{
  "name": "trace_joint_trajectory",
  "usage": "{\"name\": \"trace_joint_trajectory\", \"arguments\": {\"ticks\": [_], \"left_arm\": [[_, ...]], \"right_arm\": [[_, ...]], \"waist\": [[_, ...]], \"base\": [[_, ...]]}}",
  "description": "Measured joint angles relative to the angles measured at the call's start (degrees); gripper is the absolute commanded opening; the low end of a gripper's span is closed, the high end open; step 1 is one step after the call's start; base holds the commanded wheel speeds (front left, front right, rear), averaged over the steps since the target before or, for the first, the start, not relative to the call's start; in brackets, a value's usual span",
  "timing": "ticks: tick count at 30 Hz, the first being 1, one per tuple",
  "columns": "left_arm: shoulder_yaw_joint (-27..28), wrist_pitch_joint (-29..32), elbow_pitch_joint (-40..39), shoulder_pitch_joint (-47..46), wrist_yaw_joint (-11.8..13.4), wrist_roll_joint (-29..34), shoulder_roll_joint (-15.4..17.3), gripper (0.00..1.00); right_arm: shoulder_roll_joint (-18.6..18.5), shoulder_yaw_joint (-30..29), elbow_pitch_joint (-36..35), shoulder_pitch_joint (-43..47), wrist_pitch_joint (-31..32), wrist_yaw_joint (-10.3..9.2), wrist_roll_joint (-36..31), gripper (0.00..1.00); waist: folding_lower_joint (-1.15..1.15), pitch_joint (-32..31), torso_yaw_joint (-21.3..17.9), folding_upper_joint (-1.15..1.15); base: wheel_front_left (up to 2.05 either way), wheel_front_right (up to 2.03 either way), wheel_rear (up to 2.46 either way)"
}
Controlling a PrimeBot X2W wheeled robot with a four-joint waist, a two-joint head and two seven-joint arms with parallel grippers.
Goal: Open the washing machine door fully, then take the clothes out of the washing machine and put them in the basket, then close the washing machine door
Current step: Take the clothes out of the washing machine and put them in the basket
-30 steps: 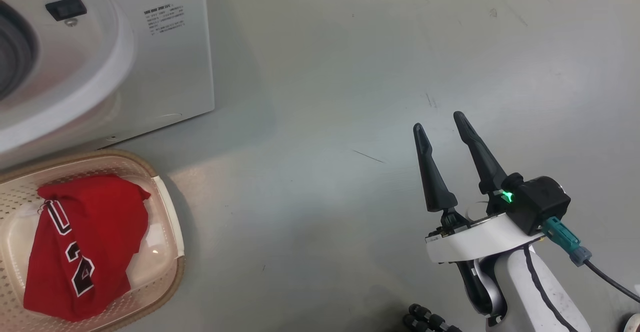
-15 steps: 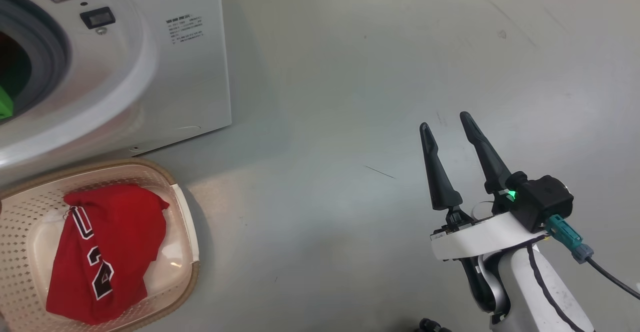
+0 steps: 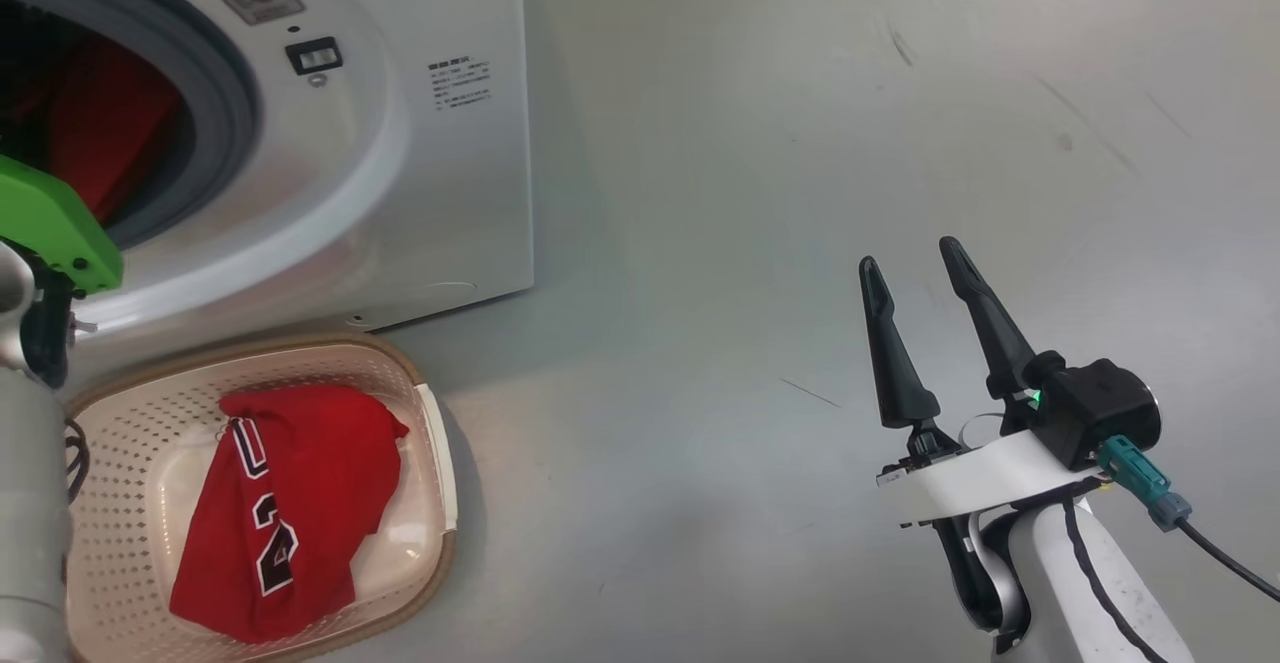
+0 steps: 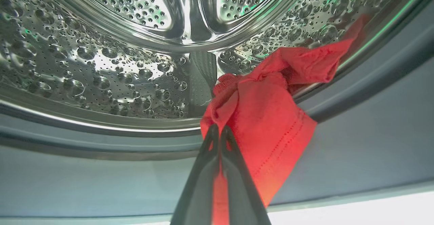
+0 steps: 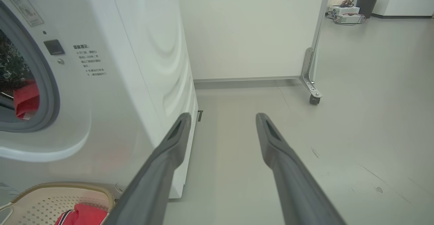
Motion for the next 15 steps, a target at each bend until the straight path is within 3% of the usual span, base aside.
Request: {"name": "trace_joint_trajectory", "arguments": {"ticks": [15], "left_arm": [[-2.32, -9.66, 0.33, 5.47, -0.49, -0.34, -1.76, 0.00]], "right_arm": [[-0.68, -0.84, 1.54, 2.27, 0.00, 0.79, -0.92, 1.00]], "waist": [[0.00, -5.74, 6.00, 0.00]], "base": [[0.00, 0.00, 0.00]]}}
